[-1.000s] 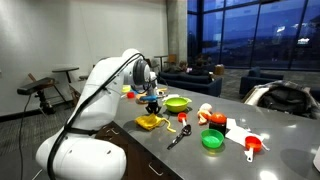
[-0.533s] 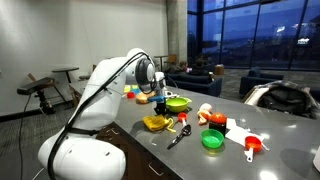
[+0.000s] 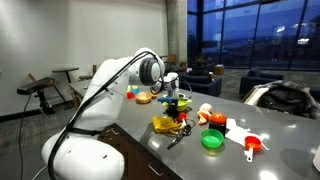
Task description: Use the yellow object to wipe the table
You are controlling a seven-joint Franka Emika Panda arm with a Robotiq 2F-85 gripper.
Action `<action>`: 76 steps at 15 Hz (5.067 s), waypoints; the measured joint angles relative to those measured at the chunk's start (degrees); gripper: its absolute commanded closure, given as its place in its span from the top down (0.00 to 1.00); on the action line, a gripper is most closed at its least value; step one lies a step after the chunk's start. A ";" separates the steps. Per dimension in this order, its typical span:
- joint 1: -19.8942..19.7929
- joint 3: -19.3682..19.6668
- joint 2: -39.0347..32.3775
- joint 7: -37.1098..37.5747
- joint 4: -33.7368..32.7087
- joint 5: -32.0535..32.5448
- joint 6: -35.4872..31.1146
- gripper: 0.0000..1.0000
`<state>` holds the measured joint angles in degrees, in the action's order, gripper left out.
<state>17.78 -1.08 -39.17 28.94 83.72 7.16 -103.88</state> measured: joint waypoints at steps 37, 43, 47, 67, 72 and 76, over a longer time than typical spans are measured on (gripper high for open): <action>-7.01 4.37 -0.28 21.84 1.01 -4.95 10.26 0.04; -8.56 4.47 2.28 20.88 5.97 -4.94 9.59 0.04; -9.91 5.69 5.56 20.76 12.36 -4.11 8.93 0.04; -14.90 9.17 13.04 18.38 27.54 5.19 5.16 0.20; -15.20 9.32 14.78 18.36 29.64 5.30 3.07 0.55; -15.28 9.50 16.47 17.74 31.30 6.38 2.22 0.81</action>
<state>2.50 8.41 -22.70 46.67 115.02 13.54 -101.66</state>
